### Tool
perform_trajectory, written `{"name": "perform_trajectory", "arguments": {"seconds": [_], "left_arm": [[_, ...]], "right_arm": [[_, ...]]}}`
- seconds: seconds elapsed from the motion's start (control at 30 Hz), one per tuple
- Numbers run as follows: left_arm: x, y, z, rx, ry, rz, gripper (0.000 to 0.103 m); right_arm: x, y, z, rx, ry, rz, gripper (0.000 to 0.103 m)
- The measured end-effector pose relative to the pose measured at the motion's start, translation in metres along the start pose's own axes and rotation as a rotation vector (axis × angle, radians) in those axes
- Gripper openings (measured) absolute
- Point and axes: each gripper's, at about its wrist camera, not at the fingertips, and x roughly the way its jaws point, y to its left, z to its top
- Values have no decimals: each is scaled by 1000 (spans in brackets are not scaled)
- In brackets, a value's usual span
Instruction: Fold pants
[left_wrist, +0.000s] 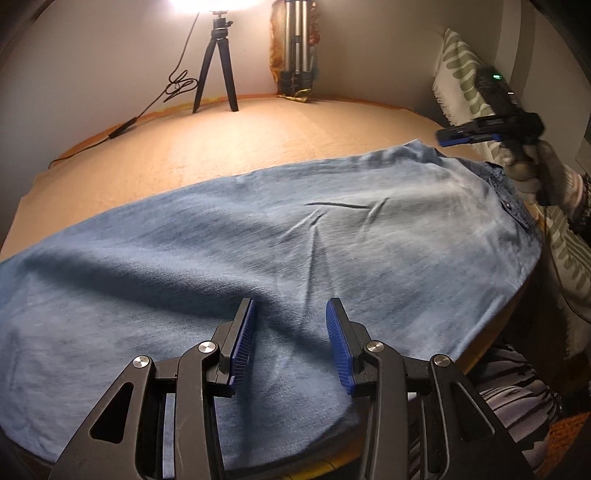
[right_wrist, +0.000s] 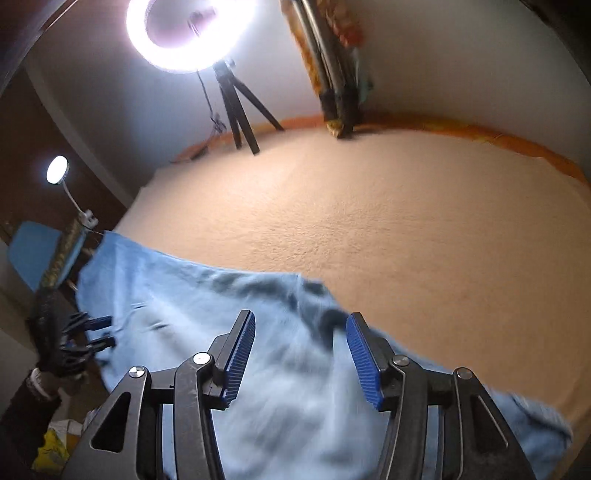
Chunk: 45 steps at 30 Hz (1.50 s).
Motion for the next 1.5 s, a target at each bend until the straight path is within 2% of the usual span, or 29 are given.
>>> {"name": "perform_trajectory", "arguments": {"seconds": [0.07, 0.1, 0.13, 0.23, 0.27, 0.33, 0.5, 0.6, 0.7, 0.9, 1.1, 1.17, 1.2, 1.23, 1.27, 1.33, 1.4, 1.5], "left_arm": [[1, 2, -1, 1, 0, 7, 38], [2, 2, -1, 1, 1, 7, 38], [2, 2, -2, -1, 0, 7, 38], [1, 2, -3, 7, -6, 8, 38], [1, 2, -4, 8, -9, 7, 38], [2, 3, -5, 2, -15, 2, 38], [3, 4, -5, -14, -39, 14, 38], [4, 3, -5, -15, -42, 18, 38], [5, 2, -4, -17, -41, 26, 38], [5, -1, -2, -6, -27, 46, 38], [6, -2, -2, -4, -26, 53, 38], [6, -3, -1, -4, -27, 54, 38], [6, -3, -2, -3, -27, 54, 38], [6, -3, -1, -4, -28, 55, 38], [6, -3, -1, -4, -29, 55, 38], [6, -2, -2, -4, -31, 53, 38], [6, -1, -1, -3, -33, 52, 38], [7, -1, -1, 1, -34, 52, 38]], "right_arm": [[15, -3, 5, -7, 24, -18, 53], [23, -5, 6, -5, 45, -22, 44], [27, -6, 7, 1, 59, -21, 40], [9, -16, 3, 49, 10, 17, 41], [-7, -23, -2, 72, -25, 16, 44], [-37, -40, -14, 103, -87, -29, 56], [-113, -109, -67, 243, -200, -154, 68], [-136, -144, -96, 309, -221, -190, 76], [-139, -164, -112, 323, -220, -212, 78], [-129, -200, -129, 419, -233, -128, 78], [-111, -192, -129, 389, -225, -48, 79], [-108, -186, -129, 376, -210, -24, 70], [-108, -182, -128, 362, -205, -27, 62], [-106, -178, -129, 350, -194, -12, 41], [-106, -171, -130, 344, -184, -3, 32], [-113, -158, -131, 327, -208, -43, 20], [-136, -139, -133, 307, -271, -57, 17], [-169, -120, -134, 288, -342, -157, 12]]}}
